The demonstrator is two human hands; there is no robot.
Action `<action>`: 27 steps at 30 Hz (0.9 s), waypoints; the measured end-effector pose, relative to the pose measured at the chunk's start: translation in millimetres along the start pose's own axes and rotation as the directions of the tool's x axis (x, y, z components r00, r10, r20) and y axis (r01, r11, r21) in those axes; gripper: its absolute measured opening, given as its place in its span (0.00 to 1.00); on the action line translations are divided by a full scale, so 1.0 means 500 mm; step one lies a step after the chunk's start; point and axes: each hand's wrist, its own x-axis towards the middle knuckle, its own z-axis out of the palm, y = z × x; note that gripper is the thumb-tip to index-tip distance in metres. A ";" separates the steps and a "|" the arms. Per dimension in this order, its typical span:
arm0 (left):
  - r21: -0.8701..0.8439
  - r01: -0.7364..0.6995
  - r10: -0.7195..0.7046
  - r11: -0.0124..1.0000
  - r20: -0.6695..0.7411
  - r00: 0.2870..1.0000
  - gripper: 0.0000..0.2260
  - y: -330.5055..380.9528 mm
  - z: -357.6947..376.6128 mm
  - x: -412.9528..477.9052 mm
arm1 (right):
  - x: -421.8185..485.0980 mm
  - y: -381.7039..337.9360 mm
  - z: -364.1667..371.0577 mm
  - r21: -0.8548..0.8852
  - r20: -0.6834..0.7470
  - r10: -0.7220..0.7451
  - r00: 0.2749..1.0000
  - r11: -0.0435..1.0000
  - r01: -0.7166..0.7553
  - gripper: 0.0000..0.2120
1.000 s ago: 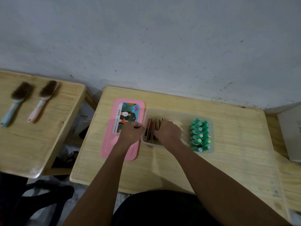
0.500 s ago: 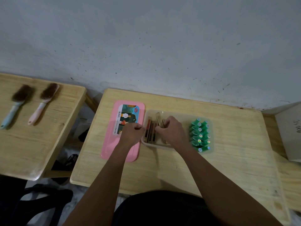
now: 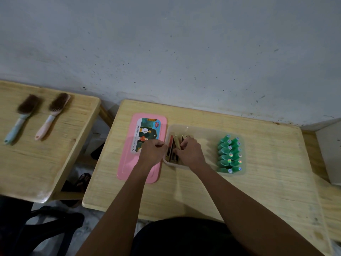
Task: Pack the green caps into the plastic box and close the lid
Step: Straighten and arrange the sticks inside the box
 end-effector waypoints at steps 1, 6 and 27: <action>-0.002 -0.001 0.001 1.000 0.001 1.000 0.10 0.000 -0.001 -0.001 | 0.000 0.000 0.000 0.016 0.009 0.000 1.000 1.000 0.000 0.14; -0.021 -0.003 0.003 1.000 0.004 1.000 0.10 0.000 0.000 -0.003 | 0.004 0.008 0.005 0.142 -0.028 0.066 0.997 0.988 -0.061 0.17; -0.018 -0.044 0.043 0.999 -0.028 0.999 0.09 0.002 0.003 -0.010 | 0.021 0.005 0.001 0.163 0.086 -0.039 0.996 0.986 0.024 0.13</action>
